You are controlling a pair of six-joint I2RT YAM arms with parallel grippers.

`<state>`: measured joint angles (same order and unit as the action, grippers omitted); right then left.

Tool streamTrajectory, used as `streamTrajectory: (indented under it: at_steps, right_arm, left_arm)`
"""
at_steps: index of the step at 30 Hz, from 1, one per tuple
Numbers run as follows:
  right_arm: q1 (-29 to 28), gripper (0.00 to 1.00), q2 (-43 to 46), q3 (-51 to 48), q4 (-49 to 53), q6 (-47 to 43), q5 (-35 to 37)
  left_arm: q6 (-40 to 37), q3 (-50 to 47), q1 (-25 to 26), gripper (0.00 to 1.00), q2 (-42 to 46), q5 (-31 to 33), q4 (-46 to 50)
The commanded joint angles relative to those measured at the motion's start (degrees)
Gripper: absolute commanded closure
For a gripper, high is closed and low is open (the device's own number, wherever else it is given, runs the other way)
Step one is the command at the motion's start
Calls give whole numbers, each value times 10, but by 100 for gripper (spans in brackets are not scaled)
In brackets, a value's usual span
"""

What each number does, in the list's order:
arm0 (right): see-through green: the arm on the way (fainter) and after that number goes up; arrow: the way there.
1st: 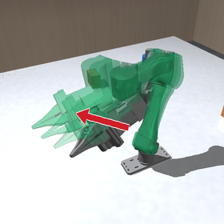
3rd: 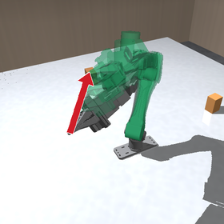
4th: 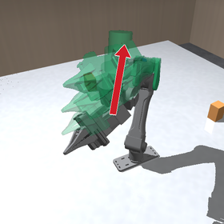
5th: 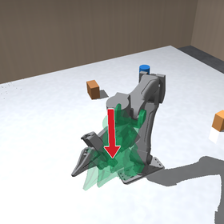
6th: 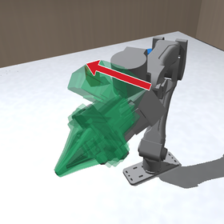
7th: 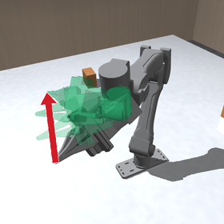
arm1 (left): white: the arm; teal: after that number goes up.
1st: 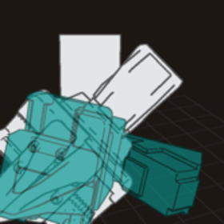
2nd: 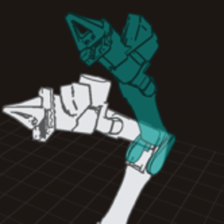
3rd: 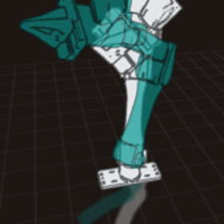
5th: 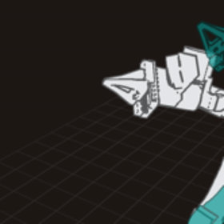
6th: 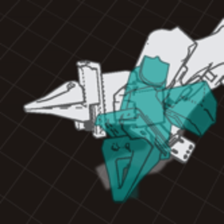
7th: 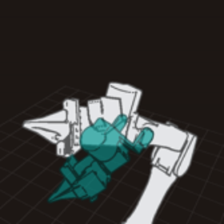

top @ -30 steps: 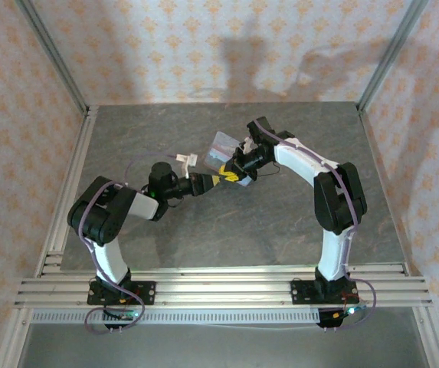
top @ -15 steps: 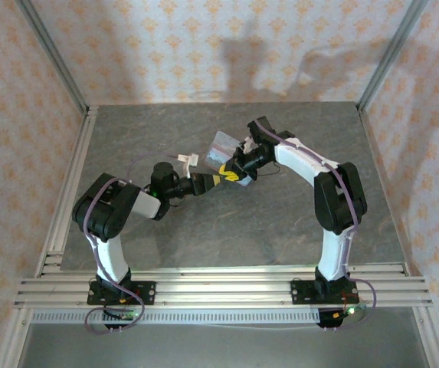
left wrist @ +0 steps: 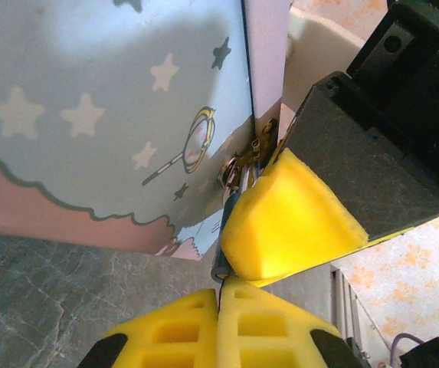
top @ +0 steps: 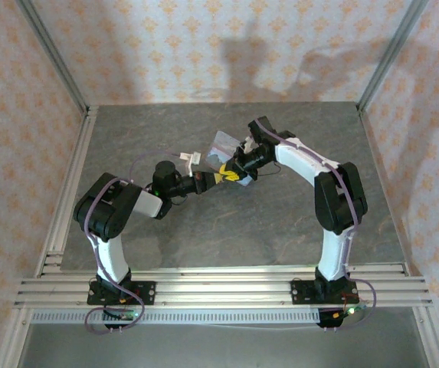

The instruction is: Unlock the padlock with the key

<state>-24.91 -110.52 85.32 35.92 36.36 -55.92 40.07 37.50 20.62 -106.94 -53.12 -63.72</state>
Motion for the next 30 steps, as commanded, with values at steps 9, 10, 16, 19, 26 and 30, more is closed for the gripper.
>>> streamTrajectory:
  at_steps: [9,10,16,19,26,30]
  right_arm:
    - [-2,100,14,-23,-21,29,-19]
    - [-2,100,16,-24,-21,29,-20]
    - [0,100,20,-27,-16,24,-17]
    - [0,100,19,-26,-16,22,-17]
    - [1,100,18,-23,-13,20,-16]
    - [1,100,18,-23,-13,19,-16]
  left_arm:
    - [2,7,26,100,3,30,-37]
    - [-1,8,28,100,4,35,-31]
    - [-23,-7,24,68,22,59,-5]
    - [-23,-15,17,65,29,58,-2]
    - [-25,-38,7,64,38,55,-7]
    - [-22,-41,7,65,36,48,-13]
